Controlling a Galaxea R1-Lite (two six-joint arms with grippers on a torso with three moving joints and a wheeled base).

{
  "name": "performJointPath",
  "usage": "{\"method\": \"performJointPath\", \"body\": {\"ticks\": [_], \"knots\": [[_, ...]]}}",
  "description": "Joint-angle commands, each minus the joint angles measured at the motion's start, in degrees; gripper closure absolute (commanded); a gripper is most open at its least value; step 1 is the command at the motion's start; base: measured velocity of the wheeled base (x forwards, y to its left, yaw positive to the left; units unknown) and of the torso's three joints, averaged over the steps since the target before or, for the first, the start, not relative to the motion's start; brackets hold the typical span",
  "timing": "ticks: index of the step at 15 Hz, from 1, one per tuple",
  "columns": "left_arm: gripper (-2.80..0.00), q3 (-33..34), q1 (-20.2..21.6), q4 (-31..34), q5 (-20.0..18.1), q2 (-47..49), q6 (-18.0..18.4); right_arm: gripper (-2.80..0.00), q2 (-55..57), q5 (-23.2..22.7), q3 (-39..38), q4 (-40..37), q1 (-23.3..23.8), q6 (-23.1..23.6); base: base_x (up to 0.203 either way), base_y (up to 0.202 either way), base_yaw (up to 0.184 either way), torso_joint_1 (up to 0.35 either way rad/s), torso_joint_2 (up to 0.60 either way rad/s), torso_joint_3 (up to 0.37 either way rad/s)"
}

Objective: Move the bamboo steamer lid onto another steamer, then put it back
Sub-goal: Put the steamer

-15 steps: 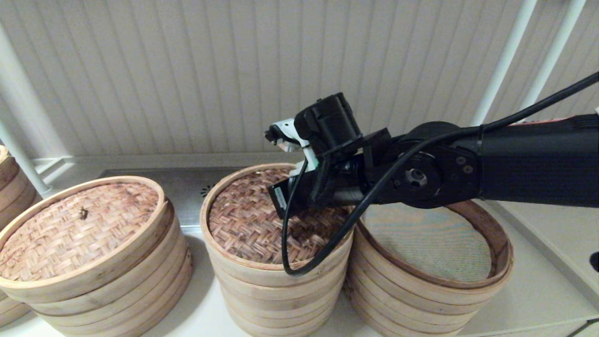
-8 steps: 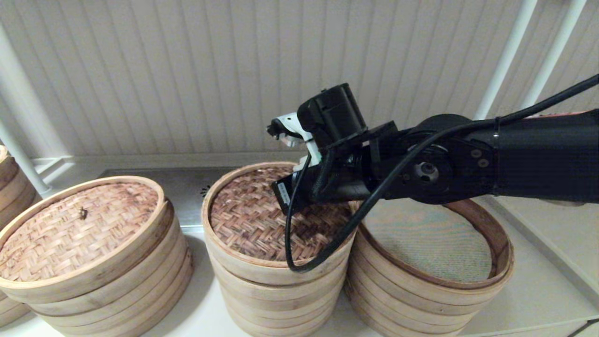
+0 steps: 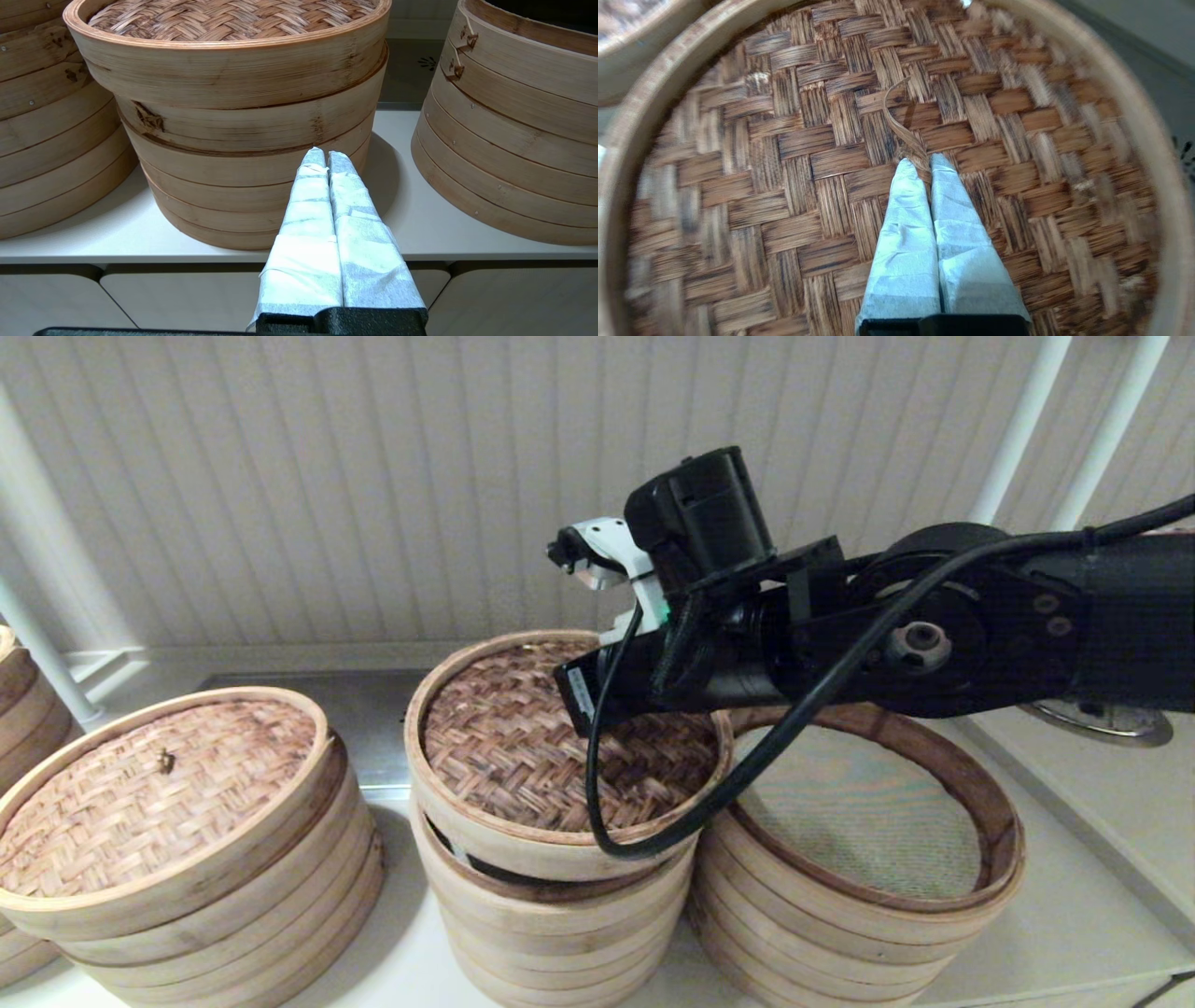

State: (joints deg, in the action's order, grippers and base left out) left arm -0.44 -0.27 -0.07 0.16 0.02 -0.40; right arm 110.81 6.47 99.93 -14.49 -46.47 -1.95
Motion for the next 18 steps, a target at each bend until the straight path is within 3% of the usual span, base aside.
{"method": "performJointPath", "body": {"ticks": [1,6,18], "knots": [[0.0,0.0,0.0,-0.01,0.02,-0.02,-0.04,0.0,-1.56,0.48,0.96,-0.44,-0.02,0.42,0.0,0.0,0.0,0.0,0.0,0.0],[0.0,0.0,0.0,-0.01,0.02,-0.02,-0.04,0.0,-5.19,1.36,0.03,-2.01,1.73,1.24,0.0,0.0,0.0,0.0,0.0,0.0],[0.0,0.0,0.0,-0.01,0.02,-0.02,-0.04,0.0,-19.2,0.62,-19.57,-2.3,20.25,0.65,0.0,0.0,0.0,0.0,0.0,0.0]]}}
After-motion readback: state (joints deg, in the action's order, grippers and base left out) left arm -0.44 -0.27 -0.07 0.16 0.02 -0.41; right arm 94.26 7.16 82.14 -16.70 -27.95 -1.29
